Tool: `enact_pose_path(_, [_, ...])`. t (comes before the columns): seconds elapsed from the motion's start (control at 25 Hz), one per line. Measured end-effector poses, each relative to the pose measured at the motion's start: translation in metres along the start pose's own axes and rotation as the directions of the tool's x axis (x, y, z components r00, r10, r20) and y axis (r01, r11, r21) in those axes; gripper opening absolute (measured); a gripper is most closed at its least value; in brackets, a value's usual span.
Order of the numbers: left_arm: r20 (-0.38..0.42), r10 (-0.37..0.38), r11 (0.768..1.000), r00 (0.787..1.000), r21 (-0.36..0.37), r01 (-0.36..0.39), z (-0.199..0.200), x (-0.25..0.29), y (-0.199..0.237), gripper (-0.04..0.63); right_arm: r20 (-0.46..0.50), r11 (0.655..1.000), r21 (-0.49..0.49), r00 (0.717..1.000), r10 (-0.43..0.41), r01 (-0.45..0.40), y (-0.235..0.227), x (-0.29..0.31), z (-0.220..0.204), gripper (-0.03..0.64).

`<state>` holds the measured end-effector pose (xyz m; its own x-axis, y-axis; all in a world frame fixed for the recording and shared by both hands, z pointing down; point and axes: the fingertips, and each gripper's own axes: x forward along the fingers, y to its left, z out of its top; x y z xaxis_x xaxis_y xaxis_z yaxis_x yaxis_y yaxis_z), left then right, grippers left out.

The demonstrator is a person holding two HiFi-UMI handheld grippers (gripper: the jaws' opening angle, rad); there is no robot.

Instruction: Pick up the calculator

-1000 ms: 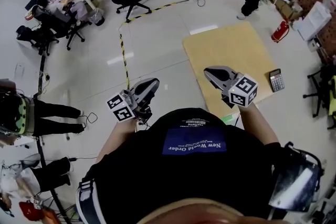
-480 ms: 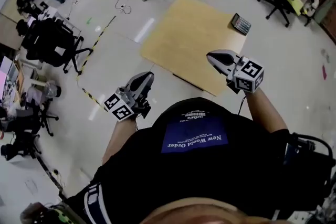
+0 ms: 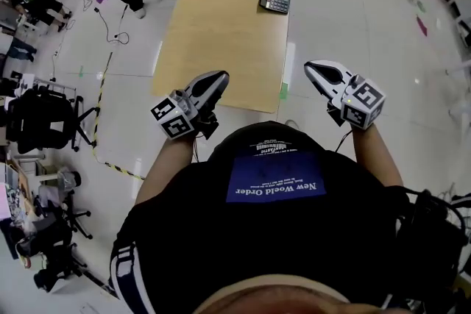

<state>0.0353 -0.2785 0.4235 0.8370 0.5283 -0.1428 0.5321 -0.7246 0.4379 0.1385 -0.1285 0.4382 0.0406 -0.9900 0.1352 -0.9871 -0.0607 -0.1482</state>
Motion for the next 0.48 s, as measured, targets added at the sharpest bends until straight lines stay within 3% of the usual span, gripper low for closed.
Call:
enact_pose_path(0.16, [-0.011,0.005,1.000,1.000,0.021,-0.005,-0.005,0.062,-0.010,0.006,0.032,1.000,-0.009,0.999,0.001,-0.001,-0.051,-0.039,0.006,-0.015])
enact_pose_path(0.32, [-0.017,0.105,0.994,0.994,0.035,-0.105,0.000,0.089,0.009,0.006,0.044,0.996,-0.065,0.997,0.057,-0.055,-0.087,-0.047,0.020,-0.015])
enact_pose_path(0.48, [-0.020,0.172,0.985,0.985,0.029,-0.172,0.007,0.116,0.038,0.006,0.056,0.996,-0.075,0.997,0.059,-0.054,-0.128,-0.050,0.030,-0.015])
